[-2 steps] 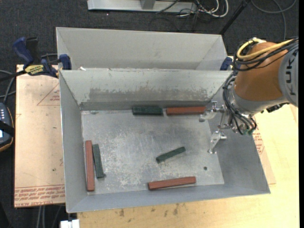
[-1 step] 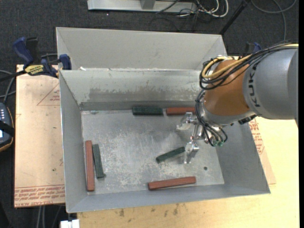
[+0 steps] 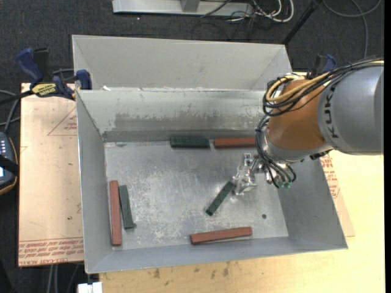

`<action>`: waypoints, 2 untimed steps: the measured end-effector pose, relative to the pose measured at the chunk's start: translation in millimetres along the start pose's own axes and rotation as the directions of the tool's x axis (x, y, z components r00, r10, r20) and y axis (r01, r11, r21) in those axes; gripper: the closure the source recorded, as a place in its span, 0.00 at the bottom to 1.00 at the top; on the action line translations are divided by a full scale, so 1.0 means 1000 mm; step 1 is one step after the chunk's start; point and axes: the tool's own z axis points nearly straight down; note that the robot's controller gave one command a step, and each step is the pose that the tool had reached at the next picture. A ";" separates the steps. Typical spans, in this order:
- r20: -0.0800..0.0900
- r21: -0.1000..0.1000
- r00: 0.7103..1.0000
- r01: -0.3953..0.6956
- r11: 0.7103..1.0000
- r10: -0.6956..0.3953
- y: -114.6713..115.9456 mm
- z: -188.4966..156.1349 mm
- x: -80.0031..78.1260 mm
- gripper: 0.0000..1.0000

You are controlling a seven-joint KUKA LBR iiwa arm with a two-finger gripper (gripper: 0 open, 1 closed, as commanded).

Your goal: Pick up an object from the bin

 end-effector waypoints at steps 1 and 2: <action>-0.009 0.004 1.000 0.001 1.000 -0.001 -0.003 0.003 0.003 0.00; -0.009 0.005 1.000 0.002 1.000 -0.002 -0.003 0.003 0.003 0.00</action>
Offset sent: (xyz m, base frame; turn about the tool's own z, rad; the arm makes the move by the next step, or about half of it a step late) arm 0.0000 0.0000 0.0000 0.0000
